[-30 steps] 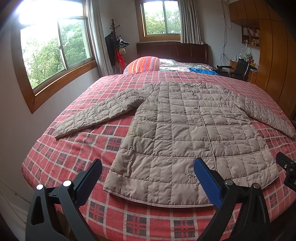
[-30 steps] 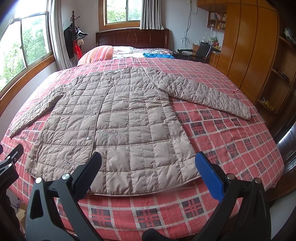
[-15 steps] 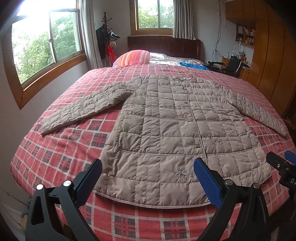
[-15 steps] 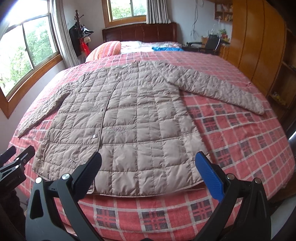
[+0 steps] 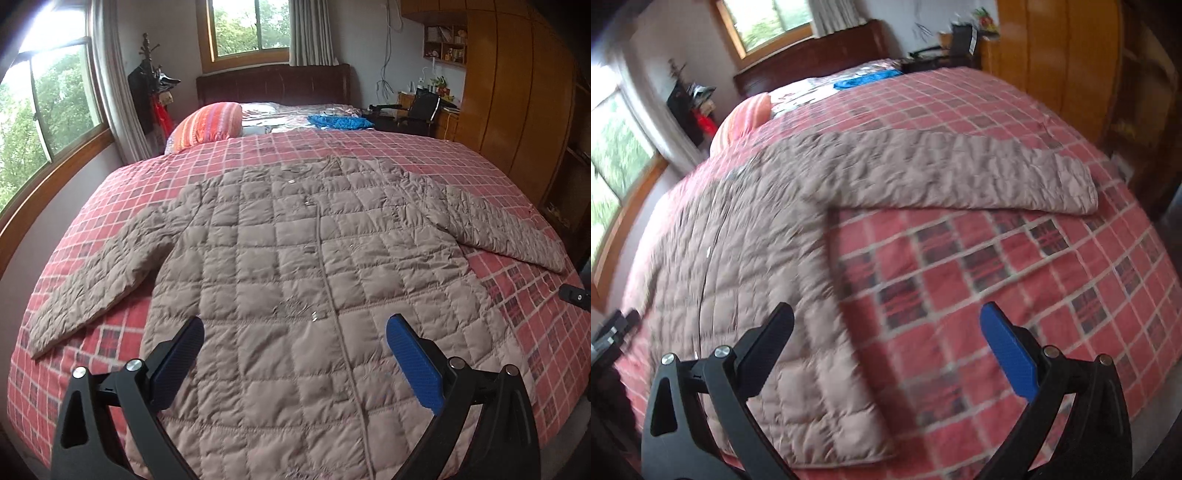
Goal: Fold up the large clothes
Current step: 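Move both tools toward the jacket's sleeves and hem edges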
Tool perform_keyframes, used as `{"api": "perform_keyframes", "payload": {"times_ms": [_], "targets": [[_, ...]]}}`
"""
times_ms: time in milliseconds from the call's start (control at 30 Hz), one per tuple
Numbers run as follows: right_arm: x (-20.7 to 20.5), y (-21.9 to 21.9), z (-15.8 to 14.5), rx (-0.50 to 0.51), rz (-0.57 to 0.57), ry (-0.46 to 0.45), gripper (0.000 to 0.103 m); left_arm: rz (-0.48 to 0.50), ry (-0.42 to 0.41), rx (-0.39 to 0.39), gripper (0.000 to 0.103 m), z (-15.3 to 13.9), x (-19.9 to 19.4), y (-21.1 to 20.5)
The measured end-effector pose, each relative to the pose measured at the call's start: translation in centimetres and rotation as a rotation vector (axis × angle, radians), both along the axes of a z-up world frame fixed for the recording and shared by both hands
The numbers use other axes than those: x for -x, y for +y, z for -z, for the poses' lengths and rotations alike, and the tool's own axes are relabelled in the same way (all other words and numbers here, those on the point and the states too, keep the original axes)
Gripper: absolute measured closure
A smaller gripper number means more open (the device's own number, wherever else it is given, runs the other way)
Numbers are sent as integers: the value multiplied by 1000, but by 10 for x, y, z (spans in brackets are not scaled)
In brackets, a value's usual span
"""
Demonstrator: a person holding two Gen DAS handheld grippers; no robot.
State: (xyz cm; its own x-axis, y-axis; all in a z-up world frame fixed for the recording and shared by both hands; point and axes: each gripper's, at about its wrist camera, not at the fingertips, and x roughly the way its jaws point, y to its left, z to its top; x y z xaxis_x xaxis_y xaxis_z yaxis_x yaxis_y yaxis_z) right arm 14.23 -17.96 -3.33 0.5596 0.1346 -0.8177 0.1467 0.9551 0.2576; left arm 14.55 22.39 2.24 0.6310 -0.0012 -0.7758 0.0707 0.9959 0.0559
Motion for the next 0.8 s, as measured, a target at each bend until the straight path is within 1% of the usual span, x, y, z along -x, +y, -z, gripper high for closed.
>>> {"api": "perform_keyframes", "payload": {"times_ms": [33, 100, 167, 200, 300, 367, 433, 533, 600, 700, 733, 800], "targets": [[-11, -21, 2, -26, 35, 20, 3, 14, 16, 5, 4, 1, -13, -9], [-28, -57, 3, 7, 103, 37, 3, 51, 41, 27, 4, 2, -38, -28], [-43, -87, 4, 35, 146, 42, 3, 87, 68, 34, 4, 5, -62, -51], [-52, -107, 7, 46, 176, 66, 3, 101, 84, 37, 4, 7, -74, -62], [-76, -155, 20, 13, 204, 103, 3, 131, 126, 61, 4, 18, -110, -94], [-86, -185, 32, -31, 224, 130, 3, 150, 159, 102, 5, 27, -131, -110], [-95, -204, 42, -49, 230, 144, 3, 175, 203, 147, 7, 37, -151, -125], [-104, -231, 55, -27, 258, 166, 3, 180, 261, 182, 15, 56, -176, -142], [-110, -242, 62, -34, 270, 174, 3, 171, 295, 215, 15, 68, -188, -146], [-114, -255, 69, -44, 264, 177, 3, 155, 319, 239, 15, 83, -201, -147], [-116, -258, 71, -39, 264, 177, 3, 151, 324, 245, 16, 86, -202, -145], [-122, -262, 76, -47, 253, 182, 3, 147, 334, 253, 23, 92, -207, -145]]}}
